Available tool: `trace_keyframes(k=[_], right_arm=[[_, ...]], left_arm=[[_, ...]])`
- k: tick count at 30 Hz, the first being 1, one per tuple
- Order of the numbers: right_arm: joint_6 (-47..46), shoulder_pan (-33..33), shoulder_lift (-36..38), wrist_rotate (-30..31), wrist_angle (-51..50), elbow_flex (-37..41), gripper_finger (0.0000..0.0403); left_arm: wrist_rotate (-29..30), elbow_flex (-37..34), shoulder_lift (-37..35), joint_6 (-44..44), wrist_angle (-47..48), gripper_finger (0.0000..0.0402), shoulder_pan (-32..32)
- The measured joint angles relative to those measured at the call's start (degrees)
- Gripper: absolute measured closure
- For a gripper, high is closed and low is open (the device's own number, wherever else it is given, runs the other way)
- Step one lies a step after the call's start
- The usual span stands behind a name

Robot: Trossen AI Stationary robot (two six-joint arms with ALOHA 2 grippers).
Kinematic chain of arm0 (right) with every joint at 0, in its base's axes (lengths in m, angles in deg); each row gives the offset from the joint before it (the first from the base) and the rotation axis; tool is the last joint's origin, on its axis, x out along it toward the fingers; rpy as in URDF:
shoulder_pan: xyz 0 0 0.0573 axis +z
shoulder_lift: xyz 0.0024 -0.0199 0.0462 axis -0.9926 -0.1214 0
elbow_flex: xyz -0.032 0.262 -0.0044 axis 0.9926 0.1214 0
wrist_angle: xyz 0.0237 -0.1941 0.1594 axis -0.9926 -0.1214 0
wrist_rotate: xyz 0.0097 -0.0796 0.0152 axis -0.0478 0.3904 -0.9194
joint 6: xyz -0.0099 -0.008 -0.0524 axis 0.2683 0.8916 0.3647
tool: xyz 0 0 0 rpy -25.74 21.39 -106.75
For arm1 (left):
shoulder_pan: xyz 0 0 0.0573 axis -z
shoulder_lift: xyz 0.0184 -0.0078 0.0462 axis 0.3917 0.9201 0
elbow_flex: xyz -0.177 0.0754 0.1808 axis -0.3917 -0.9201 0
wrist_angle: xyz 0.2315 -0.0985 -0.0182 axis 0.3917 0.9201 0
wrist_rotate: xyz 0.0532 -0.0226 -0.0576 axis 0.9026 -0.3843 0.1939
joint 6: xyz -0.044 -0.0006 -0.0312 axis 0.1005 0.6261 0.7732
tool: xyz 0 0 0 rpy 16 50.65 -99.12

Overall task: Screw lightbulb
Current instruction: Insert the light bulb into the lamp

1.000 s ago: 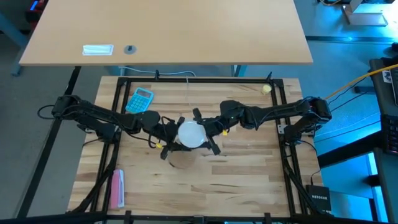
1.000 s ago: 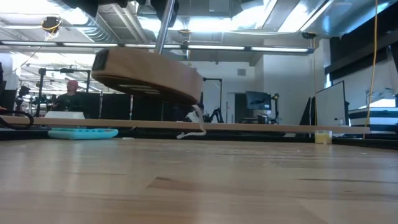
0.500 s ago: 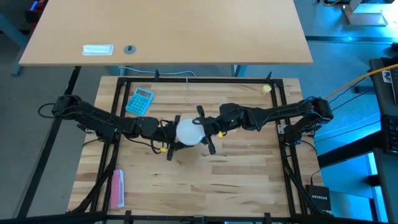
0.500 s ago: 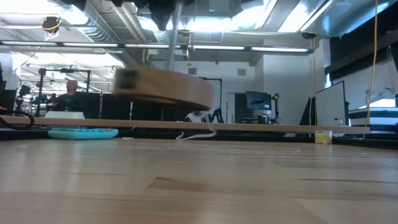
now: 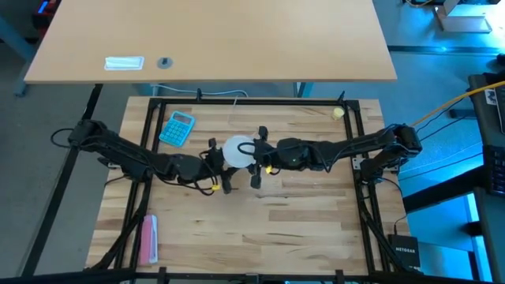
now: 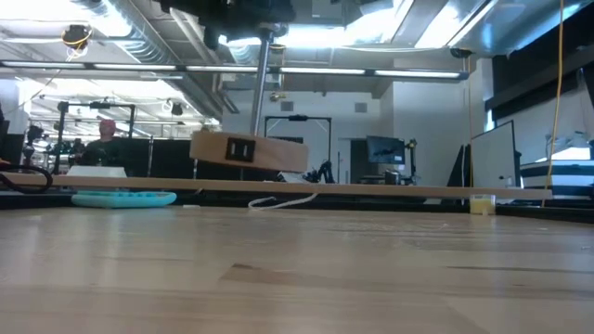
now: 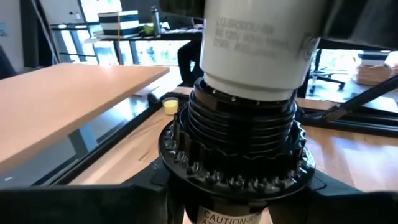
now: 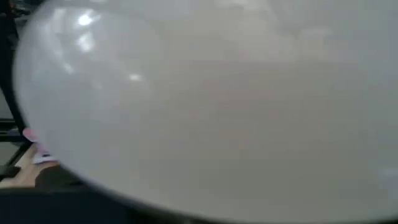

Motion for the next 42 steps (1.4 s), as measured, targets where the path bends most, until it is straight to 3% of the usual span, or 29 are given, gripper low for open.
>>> trace_keyframes(k=[6,9,16,22,25,27,31,34,38,42], right_arm=[[0.2,-0.2,0.0,-3.6,0.0,0.1,0.0248],[1.2,-0.5,0.2,-8.3,-0.1,0.2,0.024],[4.7,-0.5,1.1,-11.1,-5.5,0.4,0.0061],[5.0,-0.4,7.1,-10.7,-16.3,0.3,0.0017],[5.5,-0.4,9.0,-13.4,-20.8,0.3,0.0015],[6.3,-0.9,9.1,-19.4,-20.1,1.1,0.0014],[5.5,-3.9,8.4,-32.1,-5.9,6.2,0.0014],[2.1,-5.1,8.2,-32.8,3.9,9.3,0.0013],[1.1,-4.8,7.7,-29.8,5.3,10.0,0.0013],[1.0,-4.8,7.5,-34.0,7.8,9.9,0.0013]], left_arm=[[0.2,0.0,0.6,0.3,0.1,0.0252,0.1],[-0.3,0.0,0.4,-0.4,0.8,0.0252,0.1],[-1.2,0.3,0.2,1.6,4.4,0.0252,-0.6],[-2.0,0.3,0.2,1.8,4.2,0.0252,-0.5],[-7.2,0.3,-0.1,2.4,3.2,0.0252,-0.7],[-11.6,0.3,-0.3,2.4,1.9,0.0252,-1.2],[-17.8,0.2,-0.4,3.0,2.1,0.0252,-2.7],[-21.9,0.2,-0.4,4.1,2.5,0.0252,-4.0],[-29.0,0.2,-0.4,5.8,2.6,0.0252,-5.3],[-36.2,0.2,-0.4,5.2,2.8,0.0252,-6.5]])
